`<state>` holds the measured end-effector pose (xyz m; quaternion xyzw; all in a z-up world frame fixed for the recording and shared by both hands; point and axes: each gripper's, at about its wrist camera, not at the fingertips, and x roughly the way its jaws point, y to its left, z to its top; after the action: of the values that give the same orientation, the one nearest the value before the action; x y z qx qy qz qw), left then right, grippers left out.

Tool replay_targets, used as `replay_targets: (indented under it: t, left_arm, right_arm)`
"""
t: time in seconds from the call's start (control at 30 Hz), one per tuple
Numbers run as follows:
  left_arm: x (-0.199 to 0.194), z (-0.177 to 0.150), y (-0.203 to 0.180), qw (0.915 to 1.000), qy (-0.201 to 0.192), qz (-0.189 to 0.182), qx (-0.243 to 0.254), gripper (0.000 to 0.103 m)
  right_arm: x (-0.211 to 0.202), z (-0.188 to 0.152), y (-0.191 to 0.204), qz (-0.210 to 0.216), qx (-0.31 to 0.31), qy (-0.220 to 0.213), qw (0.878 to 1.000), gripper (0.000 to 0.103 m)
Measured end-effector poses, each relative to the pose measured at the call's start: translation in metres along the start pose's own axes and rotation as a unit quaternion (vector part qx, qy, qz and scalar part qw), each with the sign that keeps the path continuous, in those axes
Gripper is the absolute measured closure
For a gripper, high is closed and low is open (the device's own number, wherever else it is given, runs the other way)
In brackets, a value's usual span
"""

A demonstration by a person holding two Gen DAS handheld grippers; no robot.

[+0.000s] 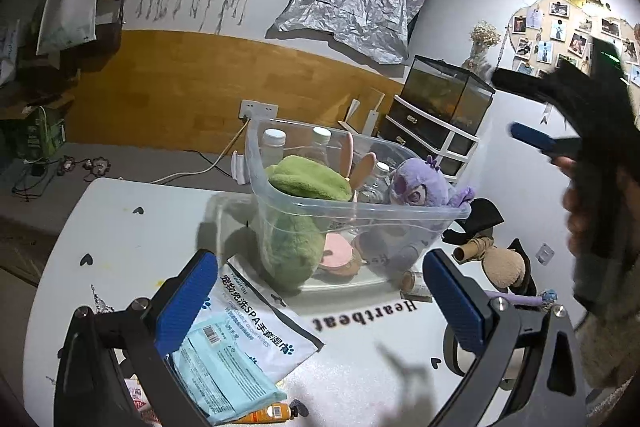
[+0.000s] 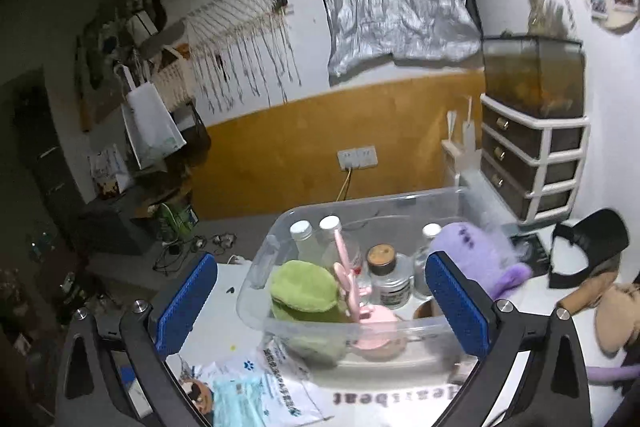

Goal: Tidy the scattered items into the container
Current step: 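Withdraw the right tool up and away from the box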

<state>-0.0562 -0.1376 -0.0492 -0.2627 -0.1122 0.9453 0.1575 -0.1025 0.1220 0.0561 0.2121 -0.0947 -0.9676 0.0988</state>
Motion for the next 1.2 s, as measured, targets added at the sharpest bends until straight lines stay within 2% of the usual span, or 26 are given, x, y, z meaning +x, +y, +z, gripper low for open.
replay_targets:
  t: [0.07, 0.13, 0.27, 0.37, 0.47, 0.53, 0.83, 1.0, 1.2]
  left_arm:
    - [-0.003, -0.001, -0.006, 0.9999, -0.003, 0.011, 0.000, 0.000]
    - [-0.004, -0.002, -0.014, 0.9996, -0.005, 0.028, 0.003, 0.000]
    - [-0.008, -0.008, -0.031, 0.9973, -0.016, 0.067, 0.027, 0.000]
    - [-0.011, -0.013, -0.042, 0.9960, -0.019, 0.077, 0.042, 0.000]
    - [-0.014, -0.016, -0.051, 0.9950, -0.023, 0.086, 0.046, 0.000]
    - [-0.017, -0.019, -0.056, 0.9942, -0.026, 0.094, 0.046, 0.000]
    - [-0.024, -0.033, -0.075, 0.9911, -0.020, 0.120, 0.054, 0.000]
    - [-0.023, -0.045, -0.087, 0.9928, -0.006, 0.105, 0.058, 0.000]
    - [-0.017, -0.055, -0.094, 0.9937, 0.014, 0.104, 0.040, 0.000]
  right_arm:
    - [-0.018, -0.009, -0.007, -0.014, -0.002, -0.033, 0.999, 0.000]
    - [-0.028, -0.017, -0.014, -0.019, -0.003, -0.037, 0.999, 0.000]
    - [-0.044, -0.036, -0.022, -0.044, -0.025, -0.019, 0.999, 0.000]
    - [-0.056, -0.051, -0.024, -0.070, -0.041, -0.016, 0.997, 0.000]
    - [-0.058, -0.063, -0.025, -0.107, -0.028, -0.010, 0.994, 0.000]
    - [-0.063, -0.074, -0.028, -0.112, -0.024, -0.010, 0.993, 0.000]
    - [-0.073, -0.106, -0.042, -0.026, -0.042, 0.006, 0.999, 0.000]
    - [-0.068, -0.124, -0.042, -0.019, -0.063, 0.054, 0.996, 0.000]
    - [-0.068, -0.136, -0.055, 0.012, -0.022, 0.091, 0.996, 0.000]
